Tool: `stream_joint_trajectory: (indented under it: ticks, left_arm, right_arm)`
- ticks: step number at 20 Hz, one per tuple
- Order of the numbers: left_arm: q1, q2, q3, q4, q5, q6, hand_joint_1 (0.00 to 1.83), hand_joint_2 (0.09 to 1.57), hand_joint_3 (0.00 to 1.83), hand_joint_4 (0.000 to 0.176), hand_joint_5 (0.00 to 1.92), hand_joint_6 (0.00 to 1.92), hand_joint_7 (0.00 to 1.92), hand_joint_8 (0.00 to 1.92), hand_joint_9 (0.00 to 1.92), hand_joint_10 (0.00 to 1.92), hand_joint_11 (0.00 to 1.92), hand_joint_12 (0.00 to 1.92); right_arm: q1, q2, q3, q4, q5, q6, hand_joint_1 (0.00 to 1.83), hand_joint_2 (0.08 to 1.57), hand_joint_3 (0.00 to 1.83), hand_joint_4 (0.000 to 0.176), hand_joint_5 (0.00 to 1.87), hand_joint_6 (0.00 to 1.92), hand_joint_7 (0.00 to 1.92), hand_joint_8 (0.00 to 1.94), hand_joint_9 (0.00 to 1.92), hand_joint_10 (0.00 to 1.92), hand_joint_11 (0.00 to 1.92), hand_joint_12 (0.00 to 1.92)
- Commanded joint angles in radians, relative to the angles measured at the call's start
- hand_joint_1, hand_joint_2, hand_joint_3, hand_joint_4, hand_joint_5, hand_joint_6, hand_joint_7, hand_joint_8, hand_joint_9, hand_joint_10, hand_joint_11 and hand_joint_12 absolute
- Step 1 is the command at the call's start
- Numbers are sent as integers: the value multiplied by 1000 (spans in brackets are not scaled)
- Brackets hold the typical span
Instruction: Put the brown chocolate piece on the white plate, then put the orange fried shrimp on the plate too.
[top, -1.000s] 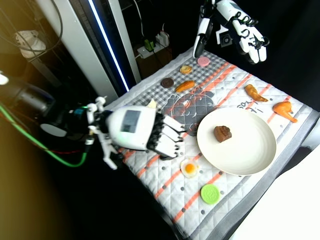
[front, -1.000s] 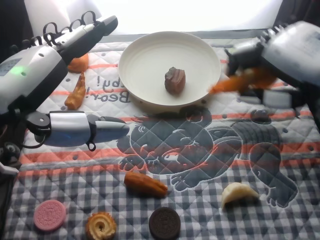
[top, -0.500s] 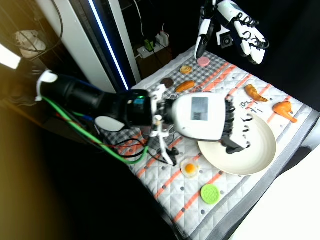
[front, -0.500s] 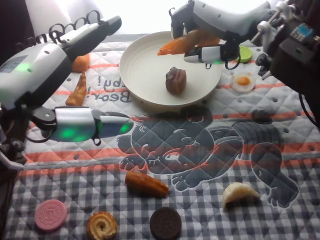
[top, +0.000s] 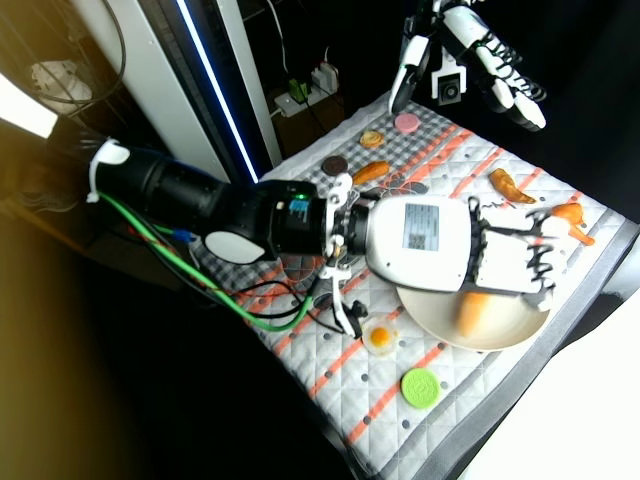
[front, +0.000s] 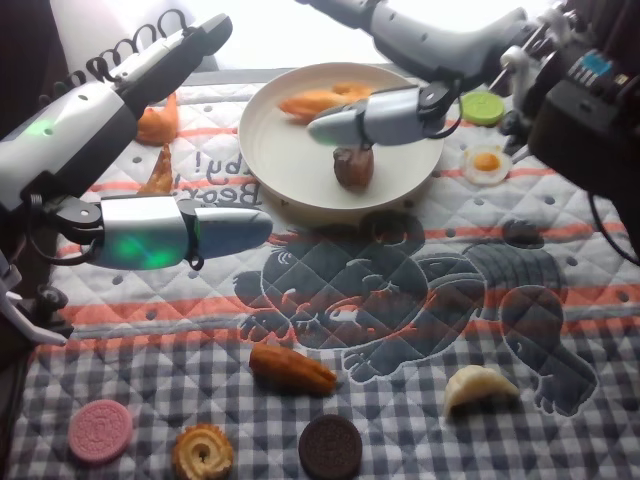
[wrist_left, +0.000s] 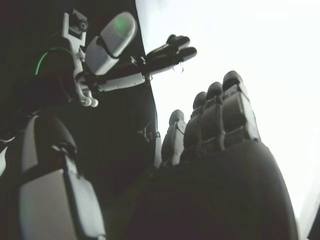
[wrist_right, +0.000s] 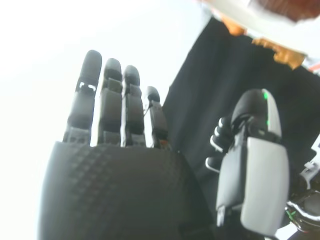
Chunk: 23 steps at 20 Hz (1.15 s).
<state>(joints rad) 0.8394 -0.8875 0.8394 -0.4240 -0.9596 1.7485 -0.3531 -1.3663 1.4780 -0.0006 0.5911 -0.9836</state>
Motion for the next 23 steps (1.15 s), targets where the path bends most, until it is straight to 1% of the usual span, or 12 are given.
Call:
stream_joint_trajectory:
  ticks: [1,2,4,7,9,13,14,16,17,19,20,23]
  left_arm:
    - [-9,8,2,31,-122,-10,760,821,0,176,0,0,0,0,0,0,0,0]
    - [-9,12,2,31,-123,-10,784,818,0,176,0,0,0,0,0,0,0,0]
    - [-4,18,6,21,-134,-31,817,811,0,176,0,0,0,0,0,0,0,0]
    - [32,27,51,28,-166,-264,790,826,0,176,0,0,0,0,0,0,0,0]
    - [61,37,81,43,-202,-430,764,835,4,176,0,0,0,0,0,0,0,0]
    - [112,53,92,61,-286,-583,771,825,0,176,2,1,0,0,0,0,0,0]
    - [125,54,99,74,-307,-631,764,829,1,138,7,3,0,0,0,0,0,0]
    - [151,57,105,91,-355,-711,740,842,7,100,1,0,0,0,0,0,0,0]
    - [164,59,104,98,-384,-739,736,845,7,109,1,0,0,0,0,0,0,0]
    - [203,59,102,115,-459,-812,721,853,10,137,0,0,0,0,0,0,0,0]
    - [217,61,98,121,-484,-833,704,837,2,162,0,0,0,0,0,0,0,0]
    - [261,77,74,130,-561,-863,639,817,0,176,0,0,0,0,0,0,0,0]
  right_arm:
    - [4,30,-14,4,170,2,449,1002,0,81,62,5,196,2,221,4,0,646]
    - [-13,59,-41,4,204,2,457,997,0,75,101,2,217,1,255,6,0,846]
    - [-66,139,-111,6,292,2,443,1000,1,103,131,2,239,4,282,3,0,1001]
    - [-154,225,-190,24,391,2,450,1003,2,126,103,2,231,2,96,37,0,51]
    - [-219,268,-234,32,460,2,455,968,0,142,129,9,244,4,104,28,63,32]
    - [-356,342,-317,71,573,3,485,1013,2,101,166,4,272,3,168,15,64,45]
    - [-395,365,-341,83,606,3,469,1022,4,98,162,0,257,0,191,17,70,49]
    - [-466,413,-386,108,688,13,418,1045,10,117,154,0,252,0,204,15,79,52]
    - [-501,434,-406,117,731,27,496,1063,13,89,156,1,241,0,177,4,52,39]
    - [-600,462,-437,145,828,79,551,1056,4,85,173,6,238,0,166,0,66,43]
    - [-638,473,-451,162,866,86,567,1057,3,64,186,10,254,6,185,7,93,54]
    - [-769,506,-502,230,1011,92,543,1075,2,60,220,4,266,2,277,12,179,75]
